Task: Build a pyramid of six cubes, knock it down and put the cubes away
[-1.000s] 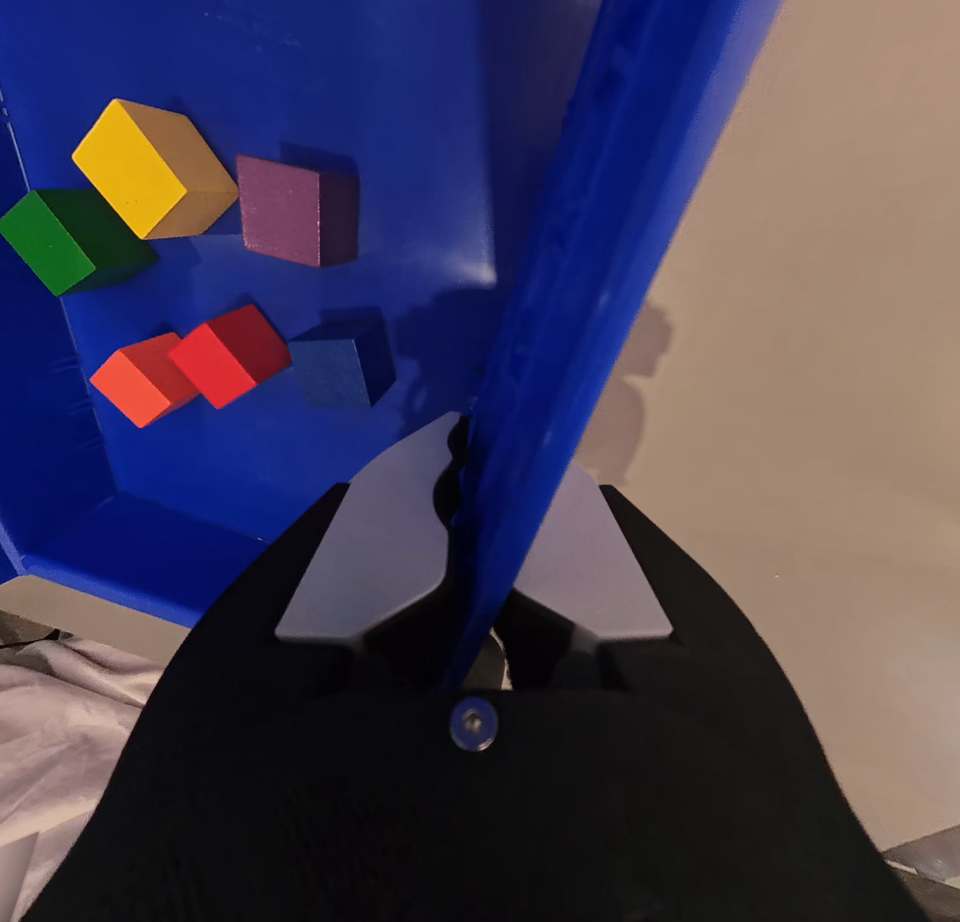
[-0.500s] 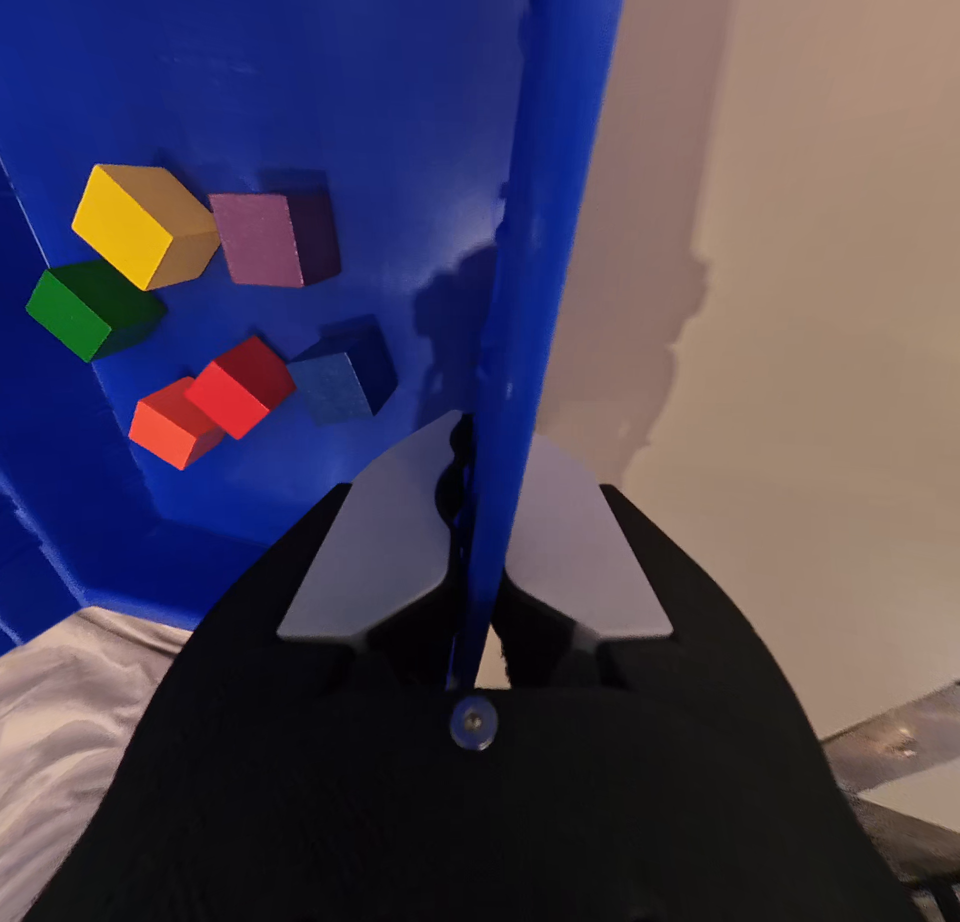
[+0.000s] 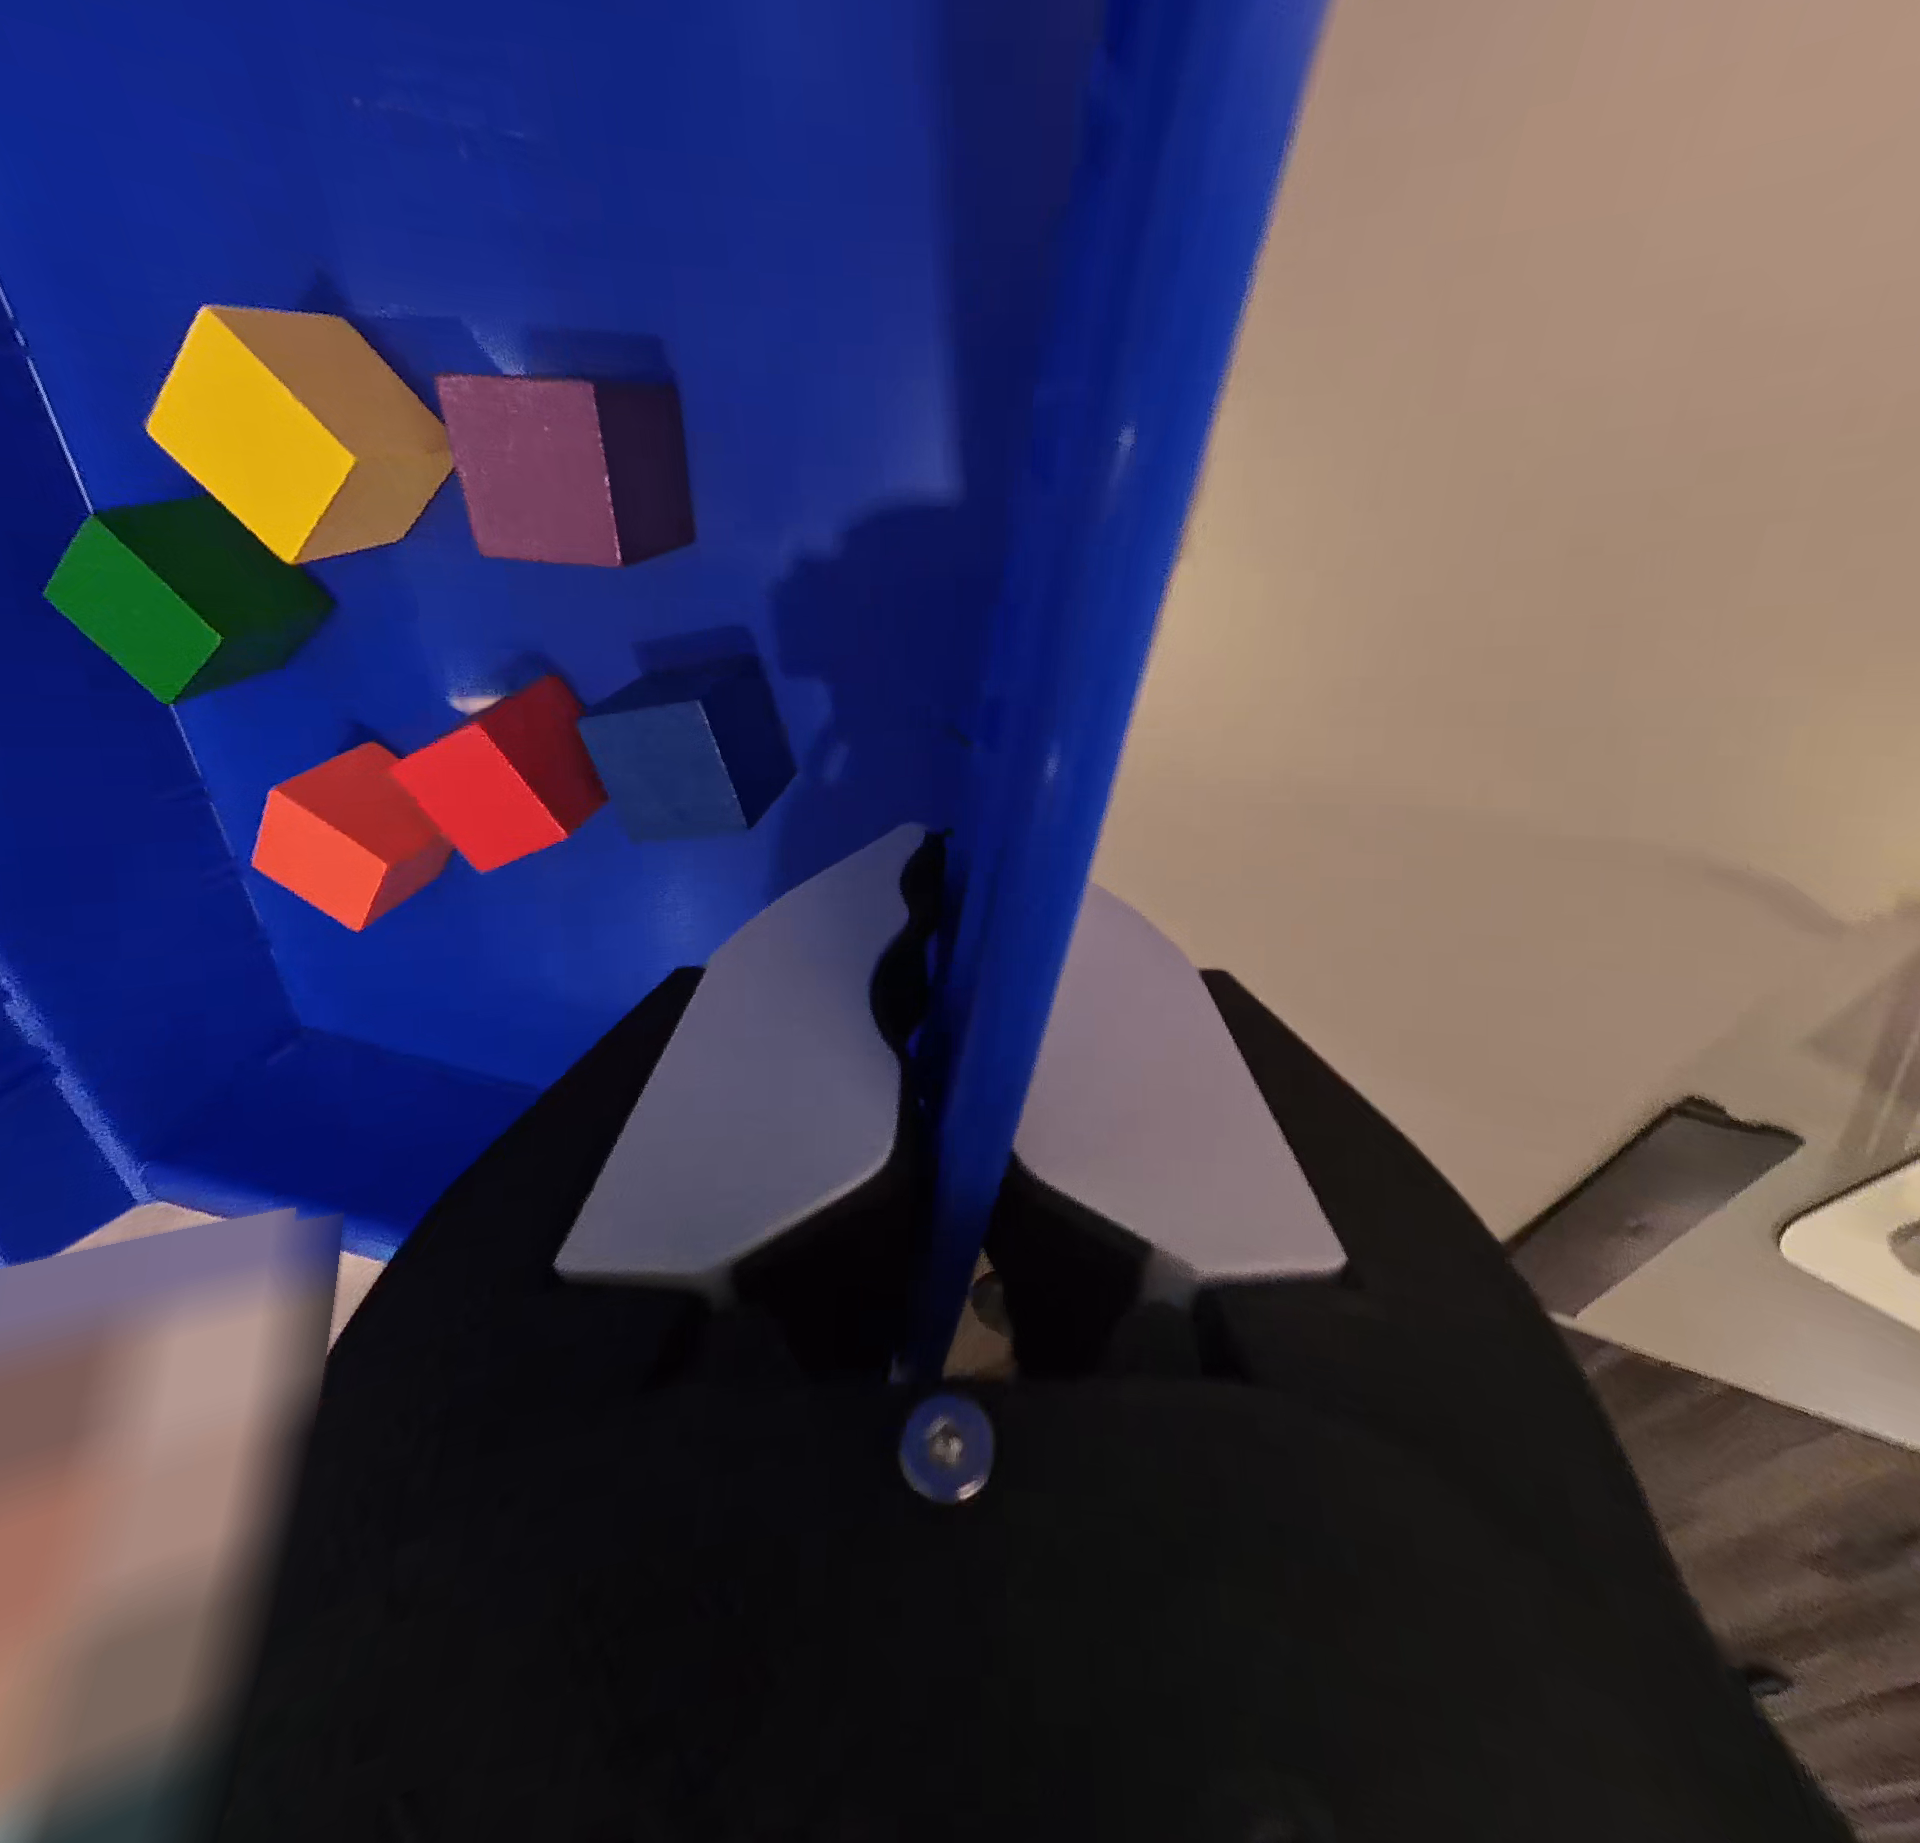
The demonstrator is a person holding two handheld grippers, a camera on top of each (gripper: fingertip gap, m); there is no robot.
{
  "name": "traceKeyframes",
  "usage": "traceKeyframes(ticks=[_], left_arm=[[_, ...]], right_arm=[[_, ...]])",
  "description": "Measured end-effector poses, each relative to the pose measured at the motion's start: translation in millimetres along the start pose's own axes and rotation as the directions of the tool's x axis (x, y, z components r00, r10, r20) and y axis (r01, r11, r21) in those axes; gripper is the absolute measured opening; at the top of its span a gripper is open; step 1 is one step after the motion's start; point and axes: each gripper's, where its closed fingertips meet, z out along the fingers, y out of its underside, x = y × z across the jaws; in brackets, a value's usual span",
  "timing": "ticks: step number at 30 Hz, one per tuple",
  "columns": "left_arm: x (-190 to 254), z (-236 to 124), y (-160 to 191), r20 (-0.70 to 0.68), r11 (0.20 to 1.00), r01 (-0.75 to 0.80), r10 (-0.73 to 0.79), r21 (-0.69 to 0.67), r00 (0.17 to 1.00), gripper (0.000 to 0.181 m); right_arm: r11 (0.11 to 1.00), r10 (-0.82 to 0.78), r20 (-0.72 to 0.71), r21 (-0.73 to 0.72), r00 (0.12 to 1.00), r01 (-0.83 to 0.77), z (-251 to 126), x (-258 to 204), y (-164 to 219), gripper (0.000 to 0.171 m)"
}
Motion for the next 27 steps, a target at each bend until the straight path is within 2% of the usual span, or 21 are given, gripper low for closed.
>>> traceKeyframes(ticks=[5,7,11,15,20,27], left_arm=[[-54.2,-3.6,20.0,0.119,0.984,0.177,-0.174,-0.015,0.977,0.037],[-72.3,-6.0,24.3,0.149,0.974,0.225,-0.222,-0.001,0.964,0.037],[-99.2,-16.6,16.0,0.163,0.943,0.308,-0.326,0.125,0.931,0.031],[-106.4,-25.6,10.4,0.16,0.931,0.311,-0.343,0.192,0.926,0.028],[-104.6,-29.9,13.1,0.158,0.936,0.298,-0.328,0.188,0.931,0.028],[-95.8,-28.0,10.7,0.114,0.944,0.275,-0.298,0.18,0.948,0.028]], right_arm=[[0.987,-0.16,0.07,0.02,0.985,0.159,6.9,-128.8,-65.5,0.006],[0.974,-0.227,0.111,0.017,0.967,0.227,22.8,-180.9,-88.2,0.006],[0.946,-0.324,0.187,0.027,0.928,0.324,60.9,-277.9,-125.0,0.007],[0.929,-0.362,0.245,0.012,0.899,0.371,99.9,-353.9,-144.6,0.007],[0.929,-0.359,0.245,0.001,0.901,0.37,153.7,-408.3,-162.3,0.007],[0.965,-0.252,0.227,-0.013,0.941,0.262,223.4,-423.4,-175.9,0.007]])
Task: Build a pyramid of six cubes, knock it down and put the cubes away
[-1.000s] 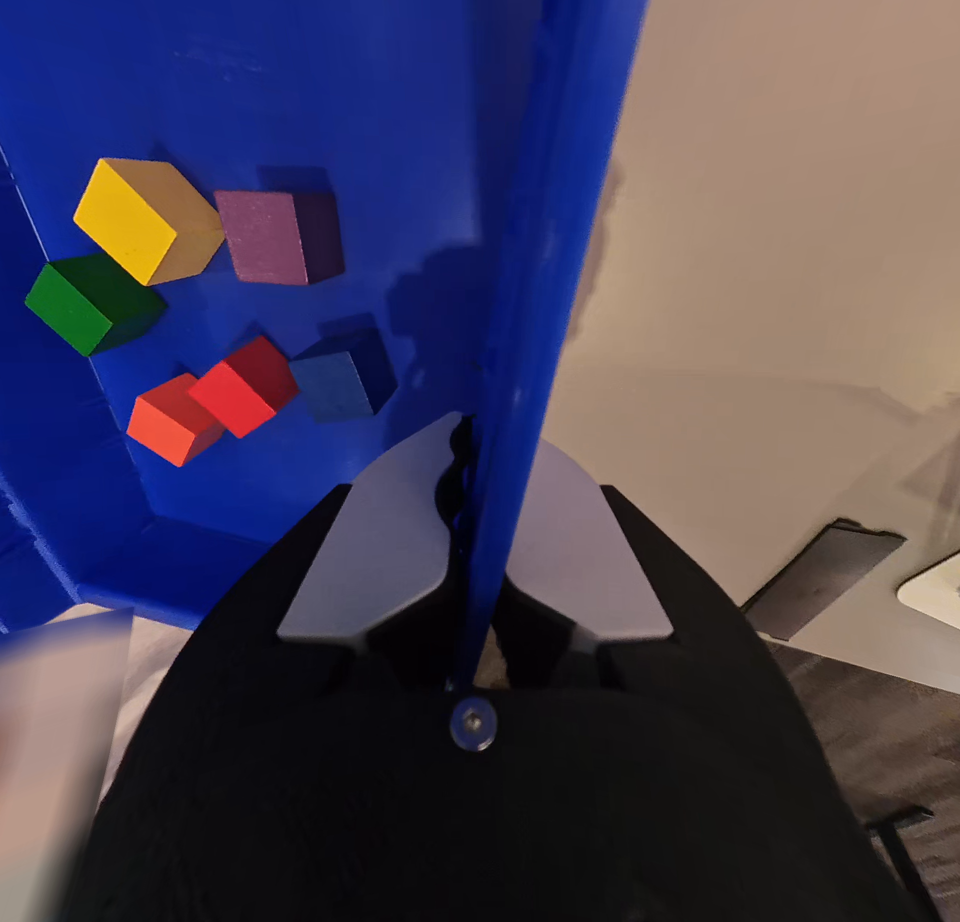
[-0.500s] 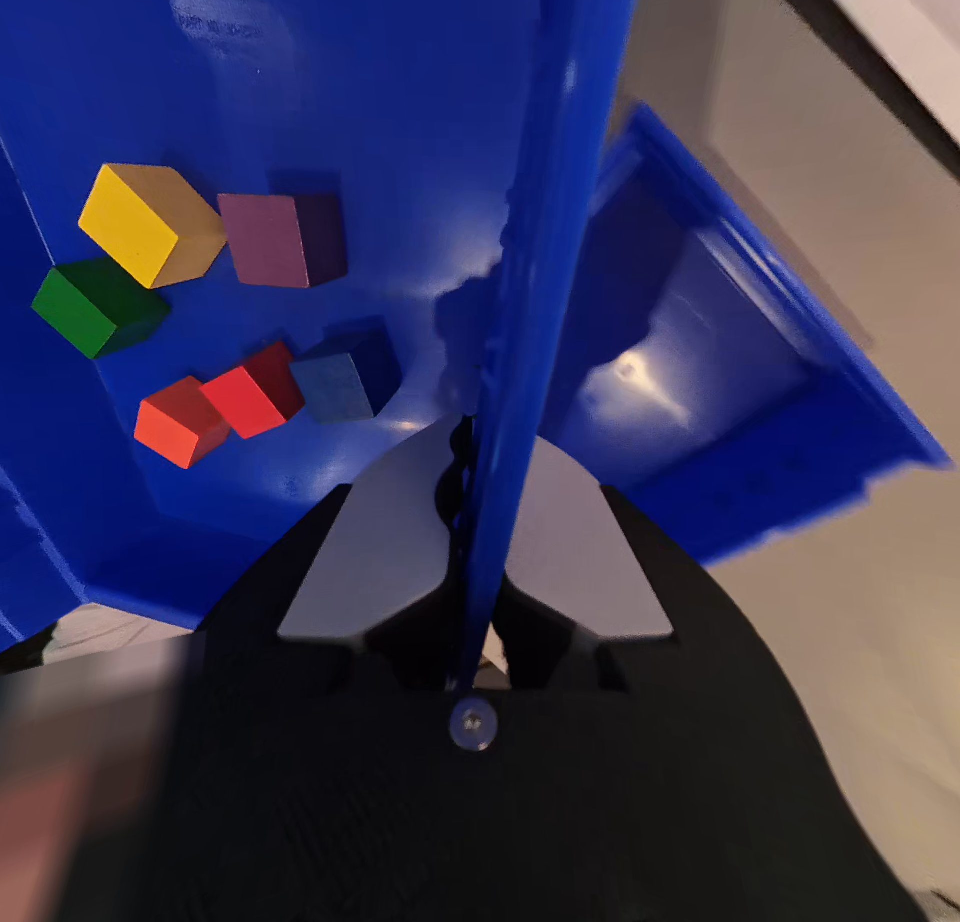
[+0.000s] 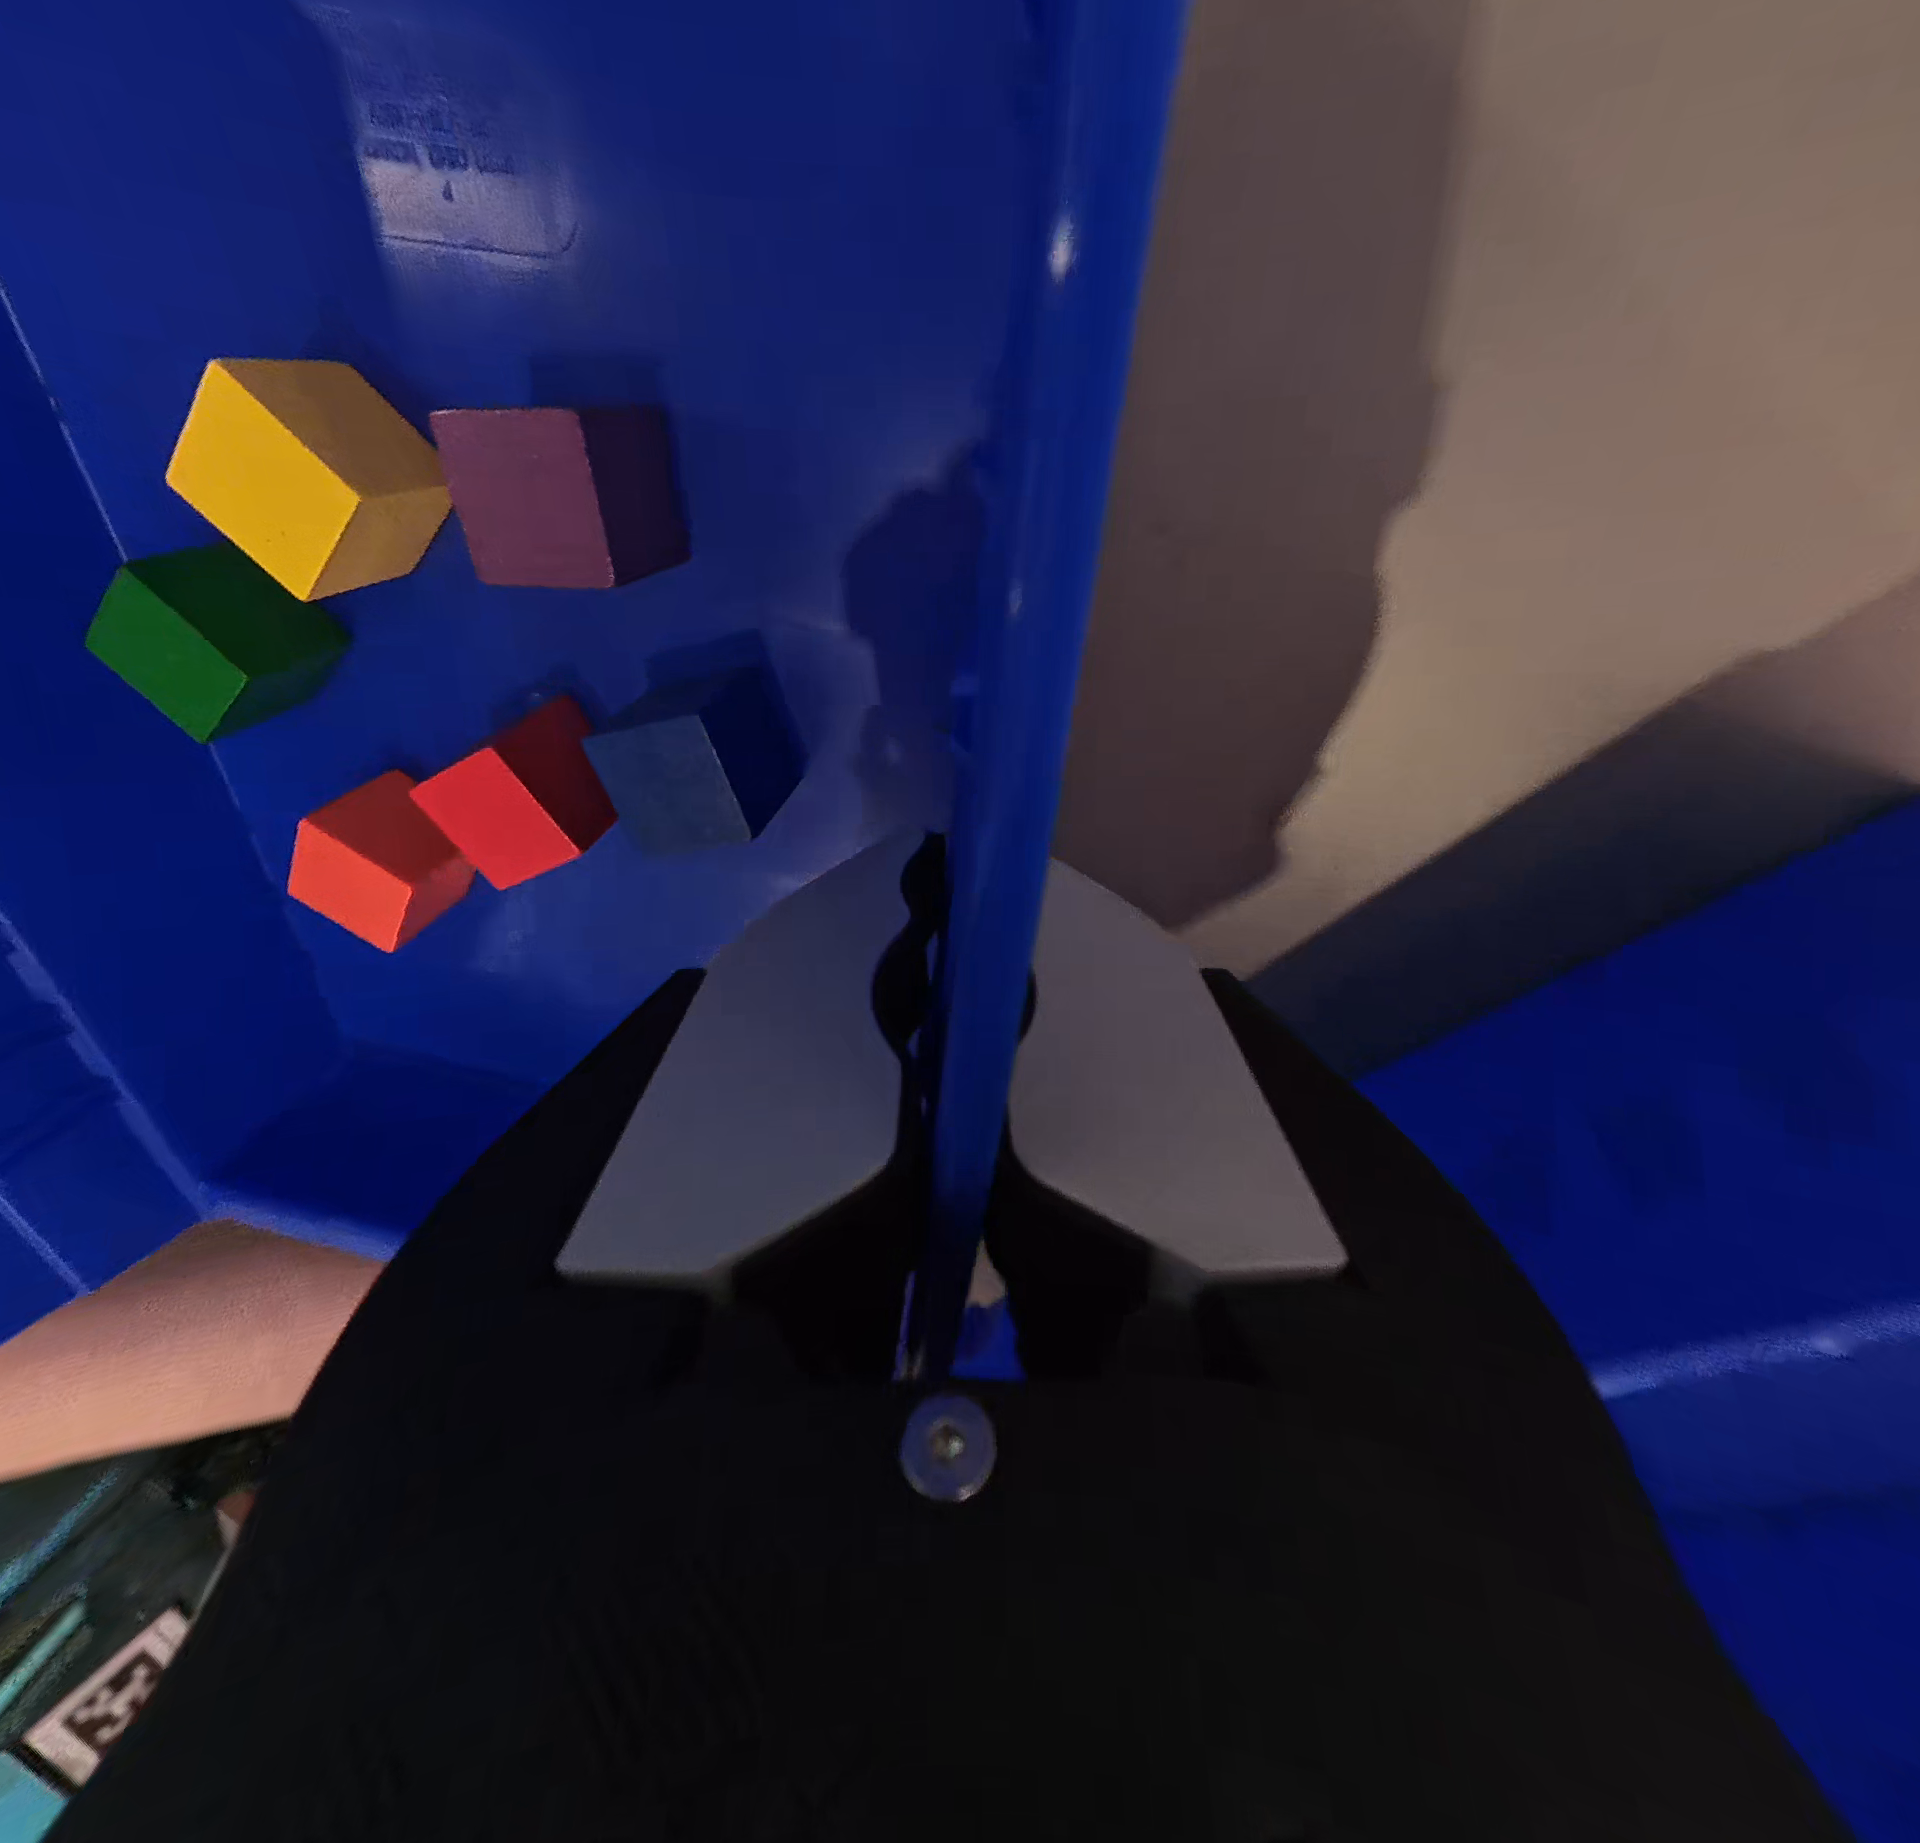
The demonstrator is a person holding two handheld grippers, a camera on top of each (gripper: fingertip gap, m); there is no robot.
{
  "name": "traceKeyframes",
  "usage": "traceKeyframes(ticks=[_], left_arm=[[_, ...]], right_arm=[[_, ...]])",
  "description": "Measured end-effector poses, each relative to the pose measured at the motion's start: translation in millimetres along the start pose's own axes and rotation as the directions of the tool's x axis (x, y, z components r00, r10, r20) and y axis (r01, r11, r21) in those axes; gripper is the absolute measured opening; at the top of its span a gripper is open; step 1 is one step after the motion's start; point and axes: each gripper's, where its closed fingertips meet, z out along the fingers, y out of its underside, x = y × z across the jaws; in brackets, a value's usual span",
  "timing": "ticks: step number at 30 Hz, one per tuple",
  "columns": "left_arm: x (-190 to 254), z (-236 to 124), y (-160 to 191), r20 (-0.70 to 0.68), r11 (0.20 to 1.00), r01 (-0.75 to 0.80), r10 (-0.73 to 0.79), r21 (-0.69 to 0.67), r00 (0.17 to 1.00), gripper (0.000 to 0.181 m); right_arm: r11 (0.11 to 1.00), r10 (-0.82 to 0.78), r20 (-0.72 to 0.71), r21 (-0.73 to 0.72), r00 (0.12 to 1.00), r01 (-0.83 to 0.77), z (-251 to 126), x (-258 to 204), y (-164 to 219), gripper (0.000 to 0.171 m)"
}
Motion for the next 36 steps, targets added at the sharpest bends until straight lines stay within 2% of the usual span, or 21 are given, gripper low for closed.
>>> traceKeyframes(ticks=[6,8,10,14,18,22,31,34,36], left_arm=[[10.2,5.2,2.4,-0.037,0.999,-0.035,0.034,-0.028,0.999,0.029],[12.9,5.4,2.5,-0.048,0.999,-0.042,0.041,-0.029,0.998,0.029],[14.8,5.1,2.5,-0.059,0.999,-0.045,0.043,-0.028,0.997,0.029],[16.6,6.1,5.8,-0.079,0.998,-0.044,0.04,-0.044,0.996,0.03],[15.8,6.8,7.4,-0.084,0.998,-0.041,0.037,-0.049,0.996,0.03],[16.0,6.3,7.5,-0.091,0.998,-0.038,0.034,-0.047,0.995,0.03],[25.4,9.2,6.6,-0.089,0.996,-0.072,0.066,-0.057,0.994,0.03],[31.0,10.0,5.6,-0.086,0.994,-0.097,0.092,-0.059,0.992,0.03],[34.9,9.5,3.8,-0.089,0.993,-0.109,0.104,-0.051,0.991,0.03]], right_arm=[[0.993,0.118,-0.068,-0.004,0.991,-0.118,31.0,21.3,6.0,0.007],[0.989,0.148,-0.091,-0.006,0.985,-0.149,35.5,23.8,10.5,0.016],[0.987,0.158,-0.105,0.013,0.982,-0.158,36.6,22.8,11.9,0.017],[0.985,0.17,-0.062,-0.001,0.983,-0.171,39.7,10.1,22.5,0.022],[0.979,0.204,0.061,-0.01,0.977,-0.203,37.2,-9.0,30.7,0.03],[0.981,0.191,0.051,-0.039,0.98,-0.189,34.9,-11.7,42.4,0.025],[0.981,0.193,0.115,-0.029,0.974,-0.191,32.1,-16.1,50.3,0.028],[0.991,0.137,0.141,-0.025,0.981,-0.134,20.9,-19.7,51.1,0.033],[0.997,0.064,0.15,0.035,0.987,-0.07,1.9,-21.9,46.7,0.031]])
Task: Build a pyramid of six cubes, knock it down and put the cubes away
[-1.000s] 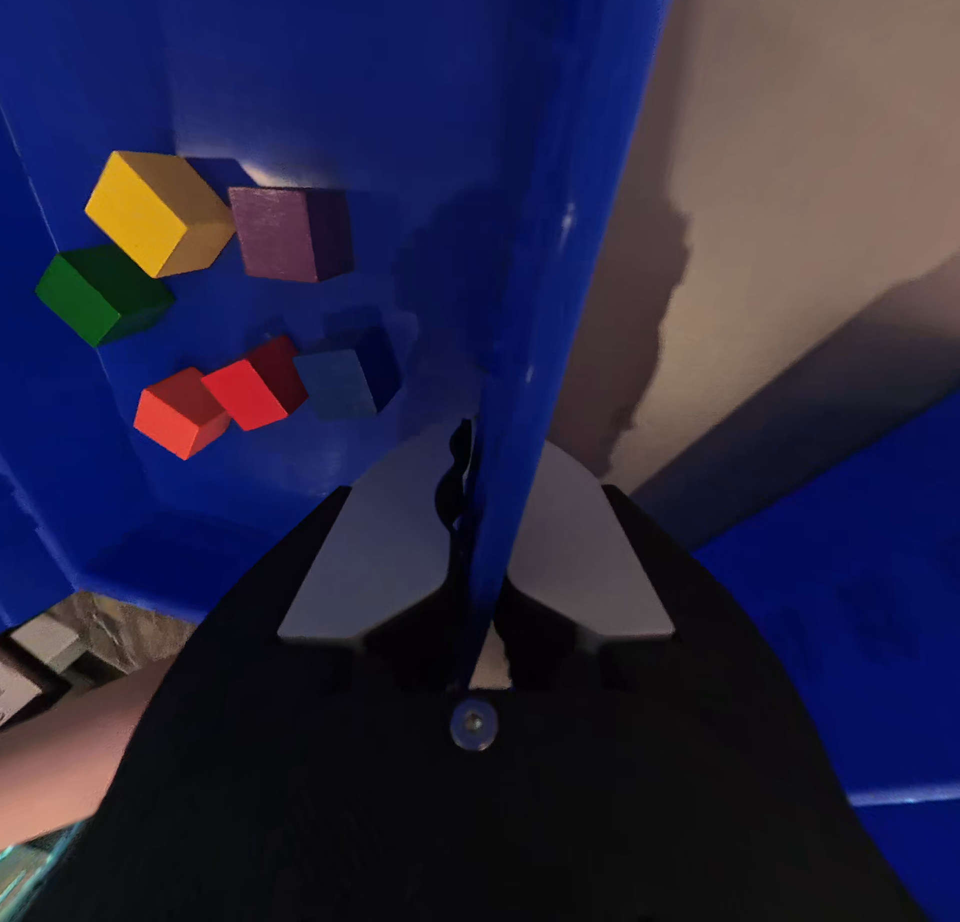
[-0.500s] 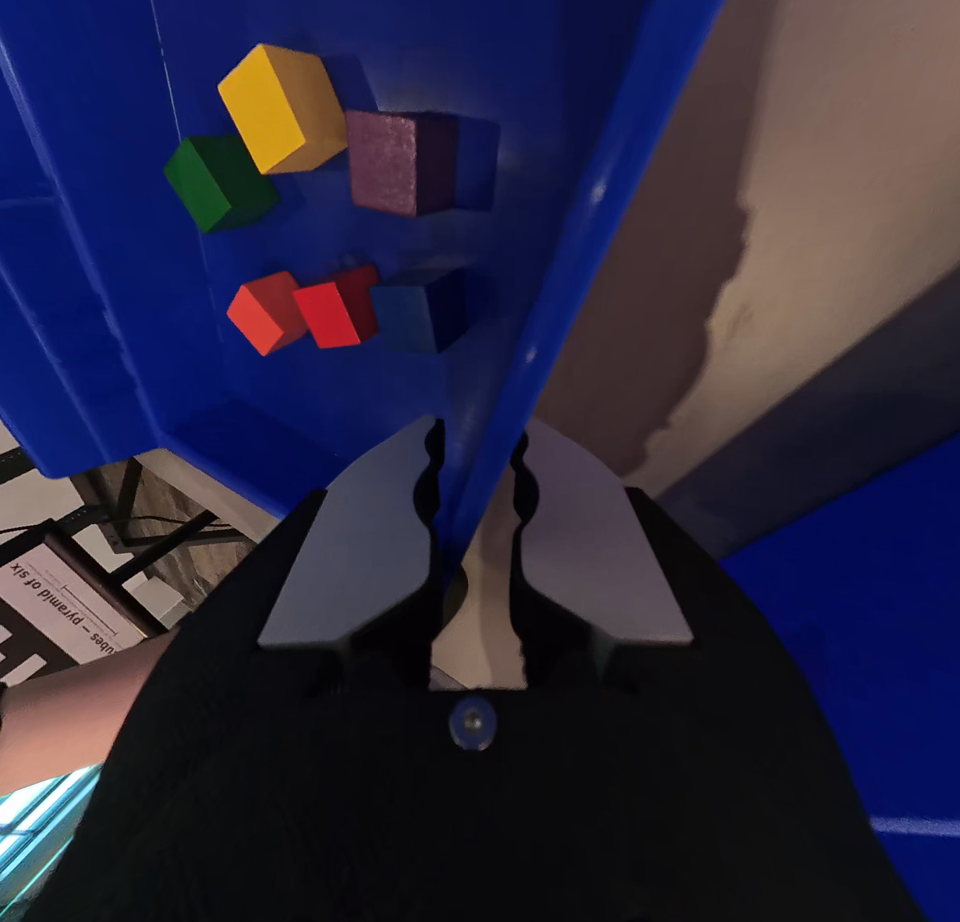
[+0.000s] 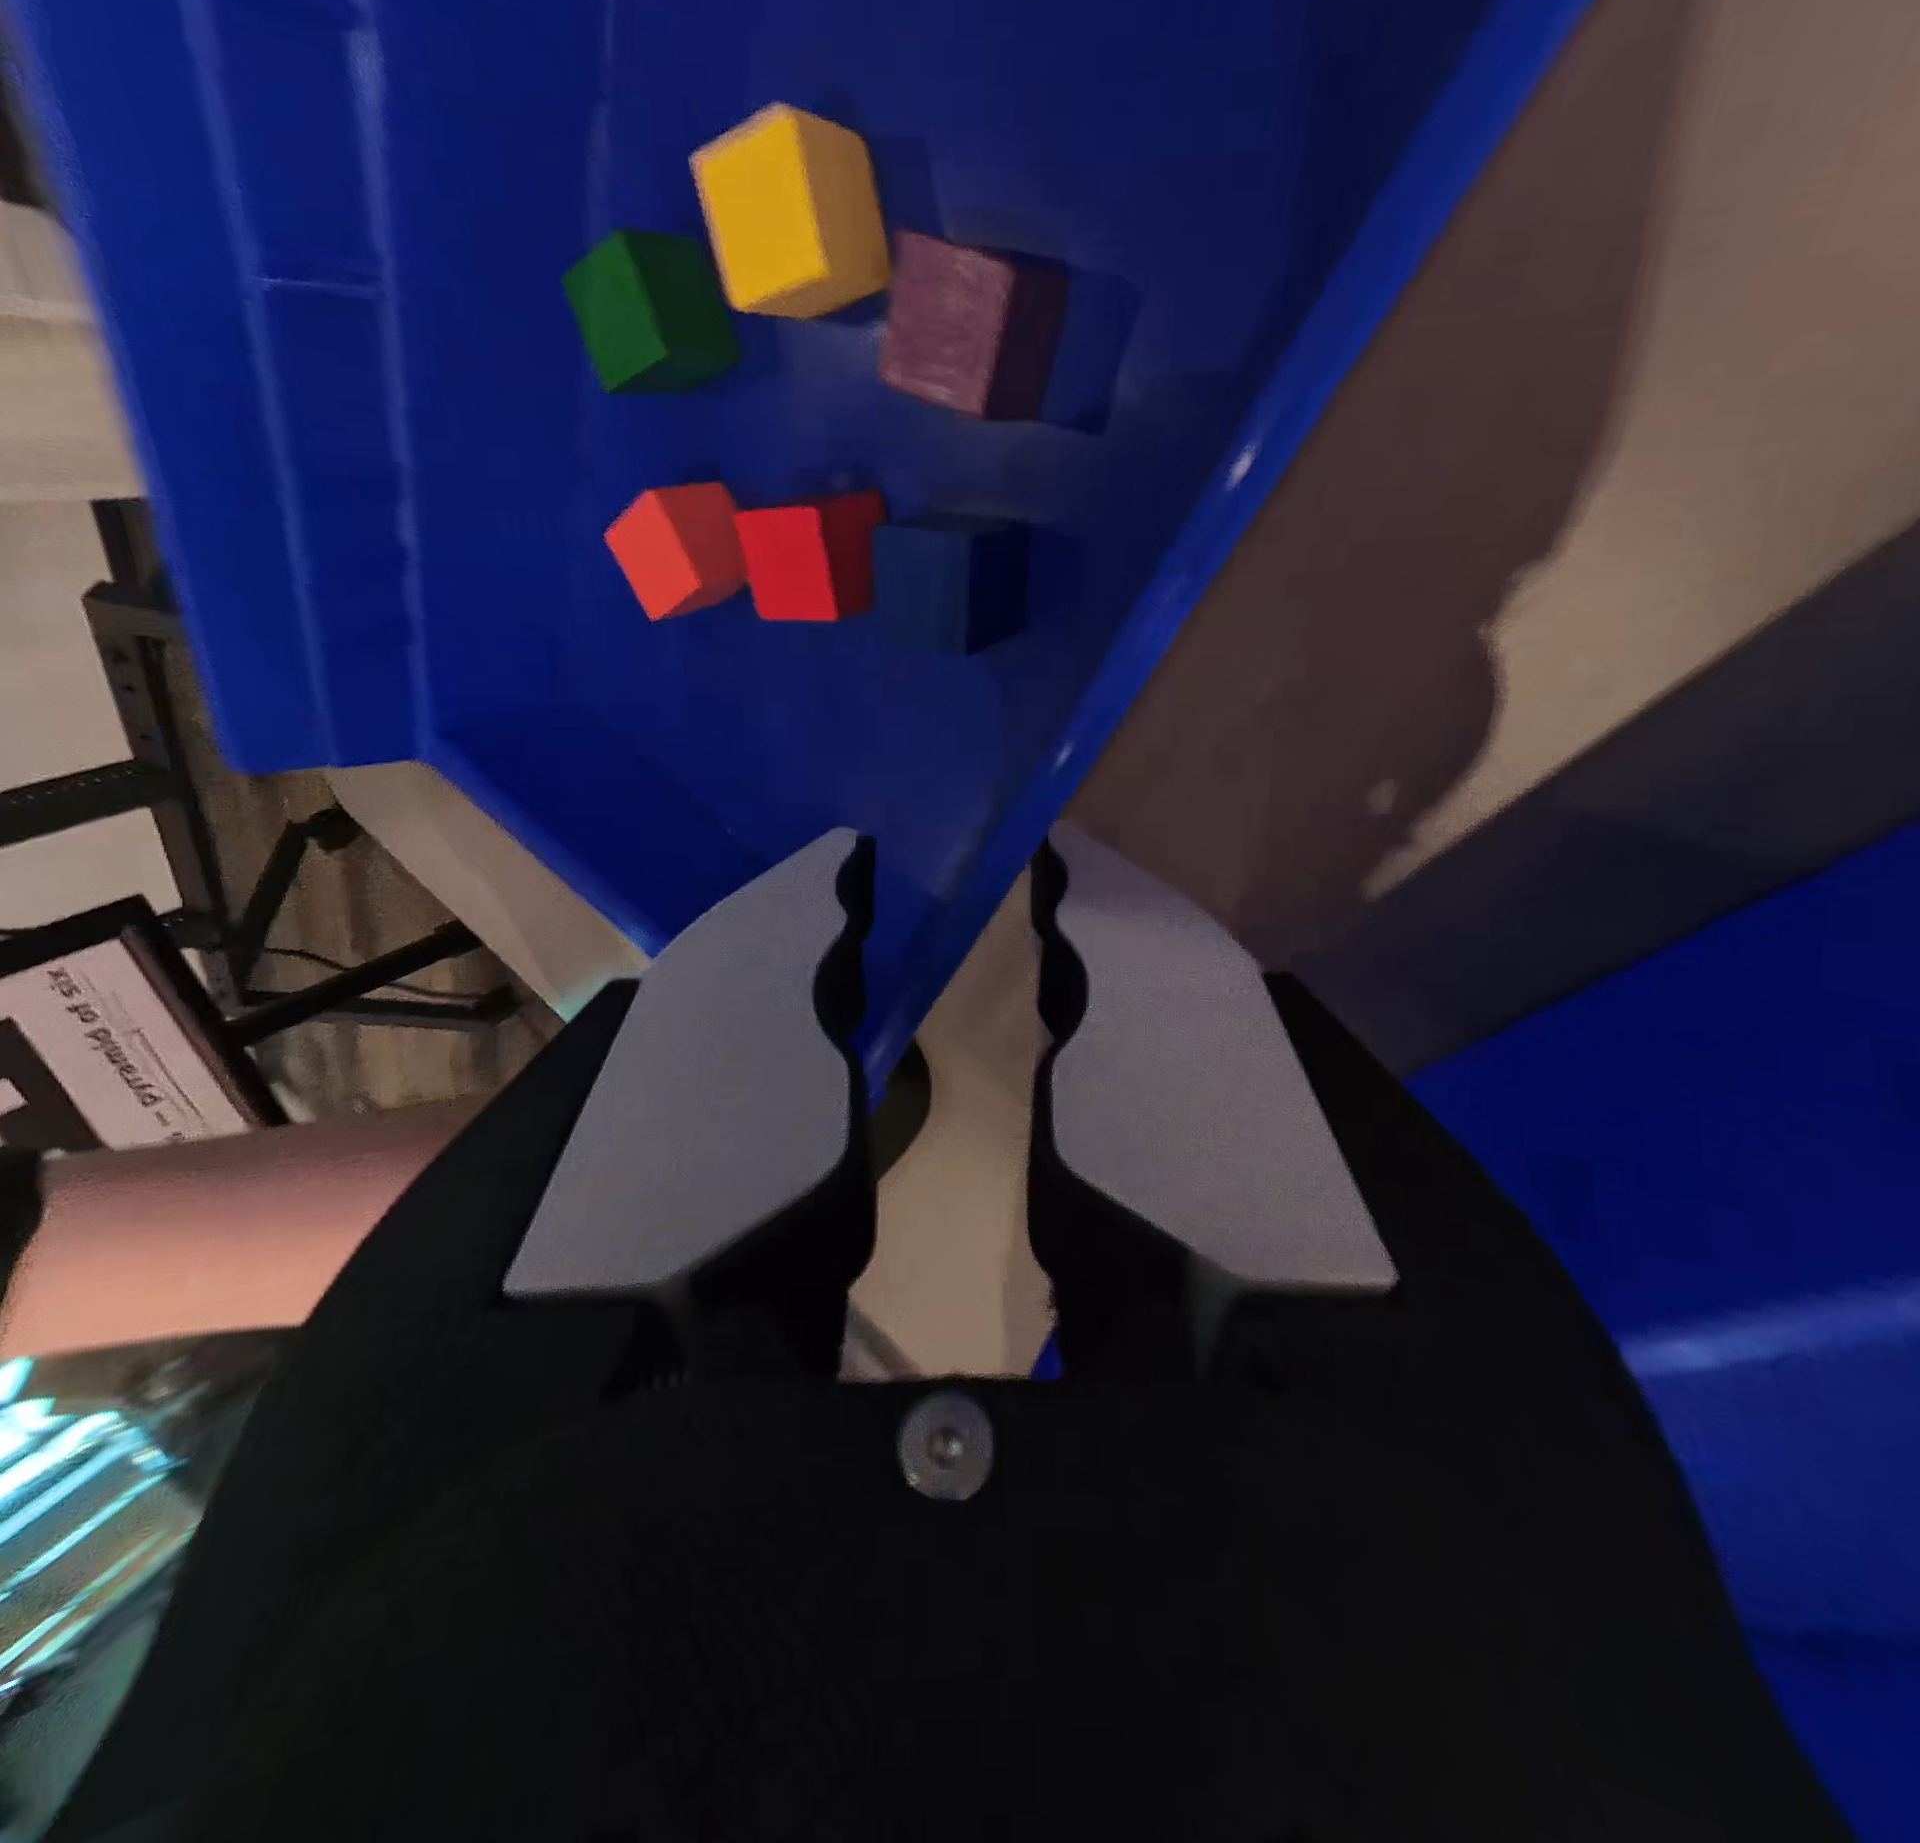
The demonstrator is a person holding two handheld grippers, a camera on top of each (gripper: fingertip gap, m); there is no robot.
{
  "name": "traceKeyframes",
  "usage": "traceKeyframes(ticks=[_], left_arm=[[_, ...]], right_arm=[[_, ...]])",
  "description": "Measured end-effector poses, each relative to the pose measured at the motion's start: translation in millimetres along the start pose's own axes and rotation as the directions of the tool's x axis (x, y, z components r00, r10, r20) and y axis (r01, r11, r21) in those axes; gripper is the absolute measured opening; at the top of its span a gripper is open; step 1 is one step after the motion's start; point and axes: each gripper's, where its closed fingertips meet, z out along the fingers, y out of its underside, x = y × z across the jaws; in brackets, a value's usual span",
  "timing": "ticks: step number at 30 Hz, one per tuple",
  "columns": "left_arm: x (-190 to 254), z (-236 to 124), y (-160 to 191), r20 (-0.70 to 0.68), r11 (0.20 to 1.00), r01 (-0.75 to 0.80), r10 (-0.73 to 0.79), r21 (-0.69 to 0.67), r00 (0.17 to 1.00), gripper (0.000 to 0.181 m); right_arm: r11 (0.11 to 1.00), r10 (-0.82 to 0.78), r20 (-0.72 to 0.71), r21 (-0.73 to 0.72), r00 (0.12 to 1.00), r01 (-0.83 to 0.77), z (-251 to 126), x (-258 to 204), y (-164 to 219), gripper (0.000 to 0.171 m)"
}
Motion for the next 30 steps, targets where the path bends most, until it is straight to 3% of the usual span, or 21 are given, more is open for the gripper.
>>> traceKeyframes(ticks=[3,5,7,9,11,14,15,16,21,26,27,29,30], left_arm=[[3.9,-1.2,-2.9,-0.001,1.0,-0.013,0.013,0.011,1.0,0.03],[6.0,-2.4,-3.7,-0.001,1.0,-0.017,0.017,0.016,1.0,0.03],[7.5,-3.1,-3.5,0.001,1.0,-0.023,0.023,0.015,1.0,0.03],[8.5,-3.8,-4.6,0.011,0.999,-0.03,0.029,0.017,1.0,0.03],[11.3,-4.2,-6.5,0.016,0.999,-0.032,0.032,0.022,0.999,0.03],[18.1,-4.0,-7.5,0.024,0.998,-0.06,0.059,0.016,0.998,0.03],[20.4,-3.7,-7.8,0.03,0.997,-0.07,0.069,0.013,0.997,0.03],[22.7,-3.3,-8.2,0.035,0.997,-0.078,0.078,0.008,0.996,0.03],[38.8,-0.2,-8.9,0.056,0.989,-0.147,0.148,-0.019,0.987,0.03],[54.7,0.3,-12.2,0.074,0.979,-0.204,0.205,-0.024,0.976,0.031],[57.8,1.0,-12.3,0.077,0.976,-0.215,0.216,-0.028,0.973,0.031],[64.1,2.6,-12.0,0.077,0.97,-0.24,0.242,-0.037,0.967,0.032],[66.9,3.5,-12.2,0.079,0.967,-0.251,0.254,-0.039,0.964,0.031]], right_arm=[[0.965,-0.186,-0.101,0.167,0.977,0.201,-48.0,-2.3,-9.2,0.028],[0.876,-0.319,-0.29,0.274,0.902,0.398,-88.8,8.4,-6.3,0.027],[0.795,-0.306,-0.541,0.308,0.783,0.523,-135.5,46.7,5.4,0.028],[0.784,-0.159,-0.703,0.337,0.693,0.522,-178.5,106.8,23.2,0.048],[0.852,-0.019,-0.667,0.378,0.744,0.361,-189.4,165.9,48.7,0.056],[0.925,0.132,-0.496,0.373,0.858,0.073,-170.3,223.9,86.0,0.061],[0.909,0.155,-0.511,0.409,0.846,0.081,-176.5,236.1,87.0,0.046],[0.896,0.172,-0.533,0.435,0.828,0.094,-183.7,244.4,88.3,0.041],[0.942,0.185,-0.558,0.336,0.809,0.016,-175.3,267.0,108.2,0.052],[0.954,0.197,-0.424,0.289,0.884,-0.074,-151.8,263.4,115.1,0.052],[0.962,0.188,-0.384,0.256,0.904,-0.092,-143.8,260.6,118.1,0.048],[0.966,0.177,-0.267,0.233,0.947,-0.115,-132.9,250.2,116.6,0.017],[0.963,0.199,-0.266,0.233,0.943,-0.137,-134.4,254.5,117.1,0.013]])
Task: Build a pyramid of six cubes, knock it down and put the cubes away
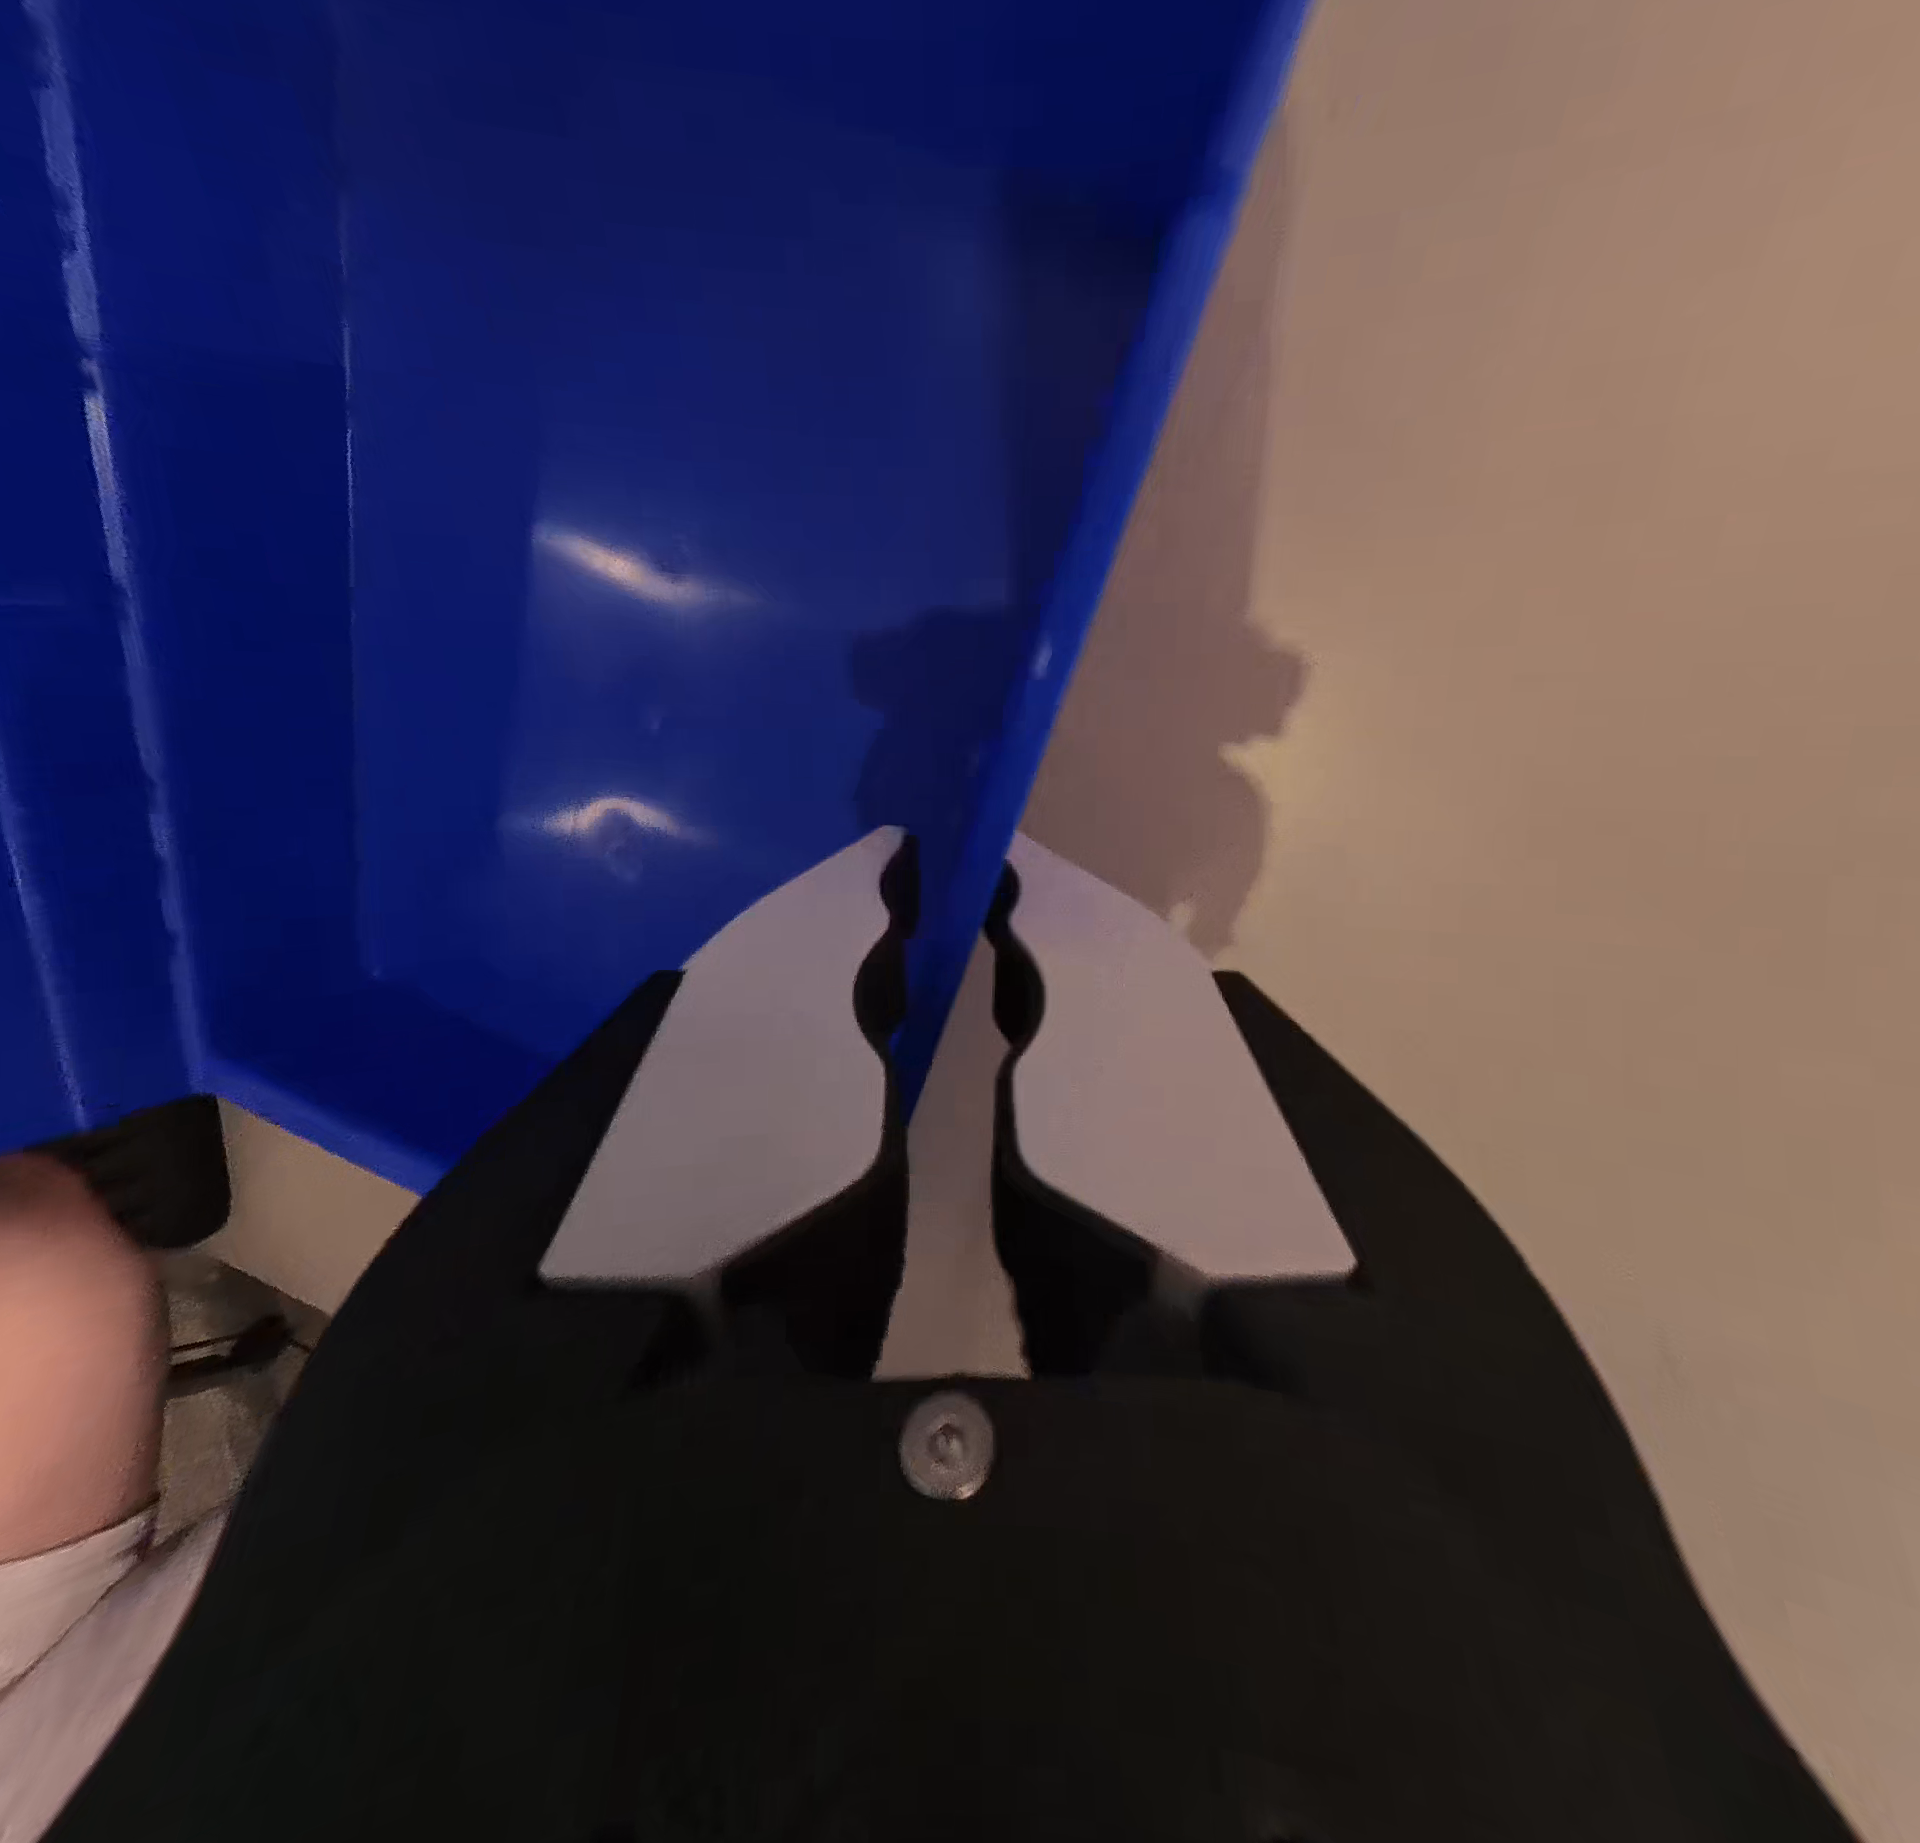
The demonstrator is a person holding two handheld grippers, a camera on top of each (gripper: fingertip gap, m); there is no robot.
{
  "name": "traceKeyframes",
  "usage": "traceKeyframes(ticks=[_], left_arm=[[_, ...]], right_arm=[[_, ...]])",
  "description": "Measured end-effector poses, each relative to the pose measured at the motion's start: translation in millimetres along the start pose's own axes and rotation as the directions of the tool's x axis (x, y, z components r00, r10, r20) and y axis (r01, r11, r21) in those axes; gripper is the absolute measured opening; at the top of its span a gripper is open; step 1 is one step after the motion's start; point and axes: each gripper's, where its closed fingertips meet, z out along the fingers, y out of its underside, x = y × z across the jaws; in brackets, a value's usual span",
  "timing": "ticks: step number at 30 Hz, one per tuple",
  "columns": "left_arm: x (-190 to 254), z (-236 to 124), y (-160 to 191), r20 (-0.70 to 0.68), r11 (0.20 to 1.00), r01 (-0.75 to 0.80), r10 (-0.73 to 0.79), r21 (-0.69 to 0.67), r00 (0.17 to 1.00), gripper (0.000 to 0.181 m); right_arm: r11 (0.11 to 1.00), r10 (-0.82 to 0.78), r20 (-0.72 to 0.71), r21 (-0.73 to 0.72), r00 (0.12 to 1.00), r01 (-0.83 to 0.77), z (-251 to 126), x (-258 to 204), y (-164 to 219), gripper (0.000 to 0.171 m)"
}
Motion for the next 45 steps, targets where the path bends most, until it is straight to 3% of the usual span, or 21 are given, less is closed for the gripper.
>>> traceKeyframes(ticks=[8,14,24,39,42,45], left_arm=[[9.6,4.3,-2.1,0.017,0.999,-0.045,0.045,-0.02,0.999,0.031],[8.0,8.6,-1.6,0.027,0.998,-0.044,0.045,-0.034,0.999,0.032],[3.9,11.5,-1.9,0.059,0.998,-0.036,0.039,-0.047,0.998,0.031],[1.6,20.1,-0.2,0.16,0.99,-0.089,0.106,-0.107,0.981,0.027],[3.8,13.2,-9.3,0.12,0.997,-0.073,0.076,-0.029,0.99,0.027],[13.6,-6.4,-30.3,0.038,0.988,-0.07,0.065,0.138,0.997,0.029]], right_arm=[[0.998,0.046,-0.089,-0.028,0.995,-0.049,-22.0,77.7,5.3,0.007],[0.992,0.124,-0.19,-0.007,0.974,-0.128,-53.0,175.0,29.3,0.005],[0.973,0.23,-0.198,0.066,0.953,-0.221,-91.4,289.0,66.9,0.005],[0.995,0.086,-0.228,0.078,0.97,-0.07,-100.4,316.7,73.3,0.008],[0.985,0.053,-0.336,0.171,0.941,0.005,-111.9,324.8,65.6,0.023],[0.919,0.091,-0.499,0.376,0.862,0.121,-155.8,327.2,45.0,0.032]])
